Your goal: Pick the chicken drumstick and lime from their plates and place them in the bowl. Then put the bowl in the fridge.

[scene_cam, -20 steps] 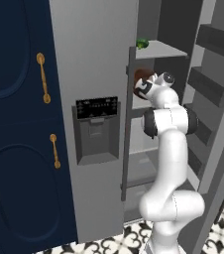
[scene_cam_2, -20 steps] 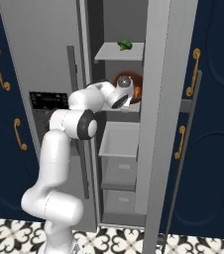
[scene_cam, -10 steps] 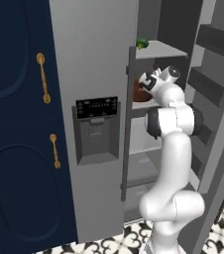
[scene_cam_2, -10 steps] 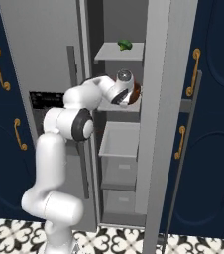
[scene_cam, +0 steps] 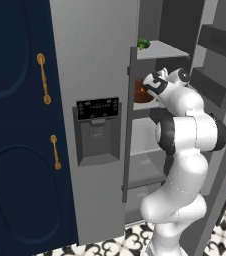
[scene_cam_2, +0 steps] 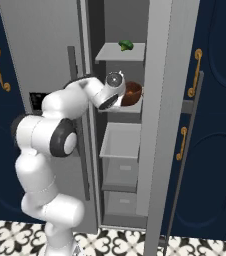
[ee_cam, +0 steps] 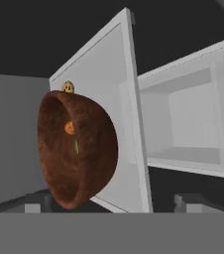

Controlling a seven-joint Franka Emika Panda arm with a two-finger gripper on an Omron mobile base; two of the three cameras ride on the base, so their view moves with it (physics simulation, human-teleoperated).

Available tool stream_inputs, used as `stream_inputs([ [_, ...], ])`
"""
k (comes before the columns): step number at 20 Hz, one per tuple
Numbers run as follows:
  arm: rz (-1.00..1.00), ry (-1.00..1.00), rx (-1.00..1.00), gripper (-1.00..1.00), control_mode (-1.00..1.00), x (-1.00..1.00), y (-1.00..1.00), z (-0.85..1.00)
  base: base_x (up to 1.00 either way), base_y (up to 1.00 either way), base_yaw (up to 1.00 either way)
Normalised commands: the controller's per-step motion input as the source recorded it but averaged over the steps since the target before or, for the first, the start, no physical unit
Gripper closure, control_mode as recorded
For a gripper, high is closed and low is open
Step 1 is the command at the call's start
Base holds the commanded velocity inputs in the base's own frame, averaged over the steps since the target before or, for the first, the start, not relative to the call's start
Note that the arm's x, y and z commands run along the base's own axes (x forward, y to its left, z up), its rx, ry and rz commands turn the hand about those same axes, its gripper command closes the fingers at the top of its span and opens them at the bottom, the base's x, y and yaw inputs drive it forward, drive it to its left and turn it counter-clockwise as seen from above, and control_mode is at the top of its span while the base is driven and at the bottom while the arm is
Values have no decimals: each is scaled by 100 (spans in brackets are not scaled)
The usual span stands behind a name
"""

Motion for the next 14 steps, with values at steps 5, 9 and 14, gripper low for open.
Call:
stream_inputs([
  [5,3,2,-12,-100,-100,-100,46,32,0,0,0],
  [9,0,4,-13,-100,-100,-100,29,28,0,0,0],
  [14,0,1,-5,-100,-100,-100,4,23,0,0,0],
])
